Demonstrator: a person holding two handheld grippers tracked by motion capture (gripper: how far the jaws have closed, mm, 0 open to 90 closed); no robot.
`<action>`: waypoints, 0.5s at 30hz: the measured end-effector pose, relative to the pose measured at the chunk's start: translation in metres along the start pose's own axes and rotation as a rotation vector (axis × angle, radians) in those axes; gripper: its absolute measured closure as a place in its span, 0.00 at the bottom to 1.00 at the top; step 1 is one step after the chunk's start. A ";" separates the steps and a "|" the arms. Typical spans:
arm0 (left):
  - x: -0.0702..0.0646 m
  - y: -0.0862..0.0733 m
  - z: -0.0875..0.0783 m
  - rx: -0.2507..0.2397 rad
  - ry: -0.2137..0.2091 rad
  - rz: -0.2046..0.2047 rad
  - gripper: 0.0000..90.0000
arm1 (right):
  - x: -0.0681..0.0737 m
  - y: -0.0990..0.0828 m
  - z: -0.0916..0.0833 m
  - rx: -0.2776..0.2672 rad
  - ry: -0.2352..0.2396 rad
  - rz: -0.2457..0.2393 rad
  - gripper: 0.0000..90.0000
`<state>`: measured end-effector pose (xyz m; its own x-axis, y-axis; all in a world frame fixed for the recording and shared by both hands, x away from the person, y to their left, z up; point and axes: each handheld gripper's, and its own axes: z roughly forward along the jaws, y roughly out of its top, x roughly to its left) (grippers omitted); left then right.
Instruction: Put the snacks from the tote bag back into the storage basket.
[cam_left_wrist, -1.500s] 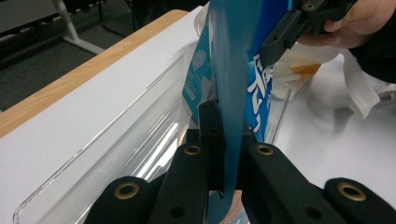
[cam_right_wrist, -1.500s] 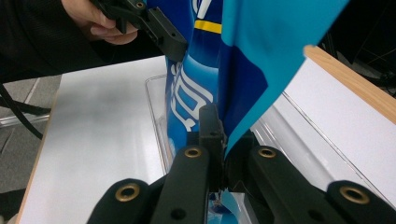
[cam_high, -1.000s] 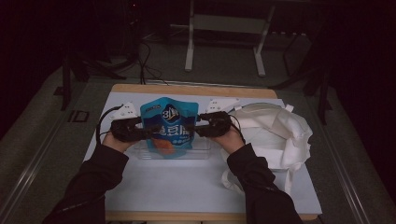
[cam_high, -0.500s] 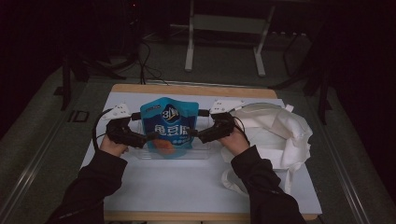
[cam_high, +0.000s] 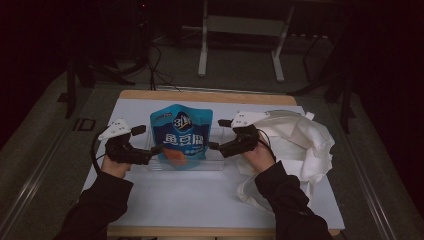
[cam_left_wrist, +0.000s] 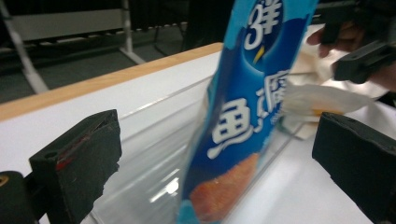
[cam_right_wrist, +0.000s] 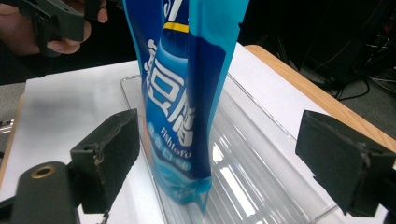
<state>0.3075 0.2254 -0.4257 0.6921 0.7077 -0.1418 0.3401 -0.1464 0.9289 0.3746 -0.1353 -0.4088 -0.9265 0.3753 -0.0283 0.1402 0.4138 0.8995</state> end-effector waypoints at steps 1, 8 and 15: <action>-0.001 -0.001 -0.002 -0.003 -0.003 -0.004 0.02 | 0.000 -0.001 -0.002 -0.002 0.004 0.003 0.15; -0.009 -0.006 -0.014 -0.004 0.037 0.008 0.02 | 0.004 -0.005 -0.011 -0.008 -0.007 0.011 0.16; -0.024 -0.018 -0.026 -0.013 0.038 0.002 0.02 | 0.017 -0.018 -0.021 -0.010 -0.051 0.010 0.16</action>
<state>0.2678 0.2291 -0.4297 0.6680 0.7332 -0.1274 0.3306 -0.1391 0.9335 0.3494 -0.1538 -0.4164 -0.9060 0.4213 -0.0415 0.1455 0.4018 0.9041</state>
